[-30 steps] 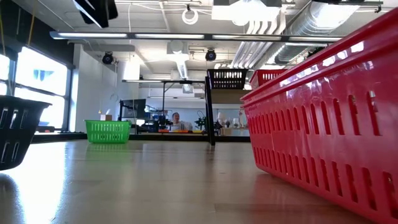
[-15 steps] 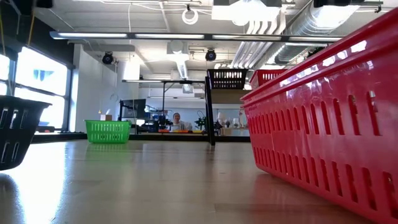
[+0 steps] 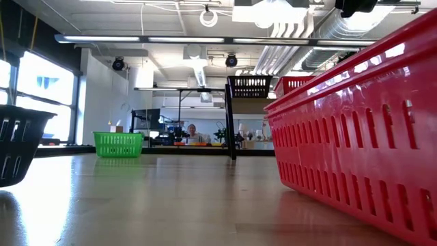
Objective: Stack baskets on shelf by color
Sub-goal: Stack the left black bin on top of the black bin on the shelf
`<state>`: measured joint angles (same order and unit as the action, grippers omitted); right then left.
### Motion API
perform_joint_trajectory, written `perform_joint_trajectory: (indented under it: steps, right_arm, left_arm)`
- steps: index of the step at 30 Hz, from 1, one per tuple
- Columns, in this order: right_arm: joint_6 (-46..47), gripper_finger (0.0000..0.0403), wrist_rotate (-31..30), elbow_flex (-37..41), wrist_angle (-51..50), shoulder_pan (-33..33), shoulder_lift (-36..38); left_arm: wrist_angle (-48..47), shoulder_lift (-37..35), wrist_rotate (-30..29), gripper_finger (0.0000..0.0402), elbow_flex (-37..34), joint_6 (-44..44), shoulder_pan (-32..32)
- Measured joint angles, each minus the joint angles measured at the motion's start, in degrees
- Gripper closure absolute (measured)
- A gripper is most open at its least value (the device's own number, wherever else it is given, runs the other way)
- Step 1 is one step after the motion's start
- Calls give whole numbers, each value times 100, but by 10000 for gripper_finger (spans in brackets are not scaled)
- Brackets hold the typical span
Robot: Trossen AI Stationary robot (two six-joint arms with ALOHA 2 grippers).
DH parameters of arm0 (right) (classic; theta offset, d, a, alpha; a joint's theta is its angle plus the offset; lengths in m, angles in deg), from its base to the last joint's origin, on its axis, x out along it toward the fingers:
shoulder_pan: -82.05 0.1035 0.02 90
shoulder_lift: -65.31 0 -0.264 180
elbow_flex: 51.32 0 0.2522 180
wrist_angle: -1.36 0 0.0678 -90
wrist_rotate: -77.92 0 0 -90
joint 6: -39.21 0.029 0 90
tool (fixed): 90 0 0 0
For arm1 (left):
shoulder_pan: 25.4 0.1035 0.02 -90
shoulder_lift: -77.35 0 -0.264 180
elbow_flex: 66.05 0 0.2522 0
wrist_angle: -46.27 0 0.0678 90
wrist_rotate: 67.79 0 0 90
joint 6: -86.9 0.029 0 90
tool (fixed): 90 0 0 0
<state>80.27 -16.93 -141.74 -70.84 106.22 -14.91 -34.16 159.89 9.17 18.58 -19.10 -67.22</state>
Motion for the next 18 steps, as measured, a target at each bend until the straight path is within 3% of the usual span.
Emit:
perform_joint_trajectory:
  steps: [8, 18]
  right_arm:
    - [-369, 291, 144, 0, -1, 0, 0]
    - [-575, 291, 203, 0, -12, -4, 0]
  left_arm:
    - [116, 735, 86, 245, 0, -901, -116]
    - [516, 1588, 673, 245, 0, -1370, -130]
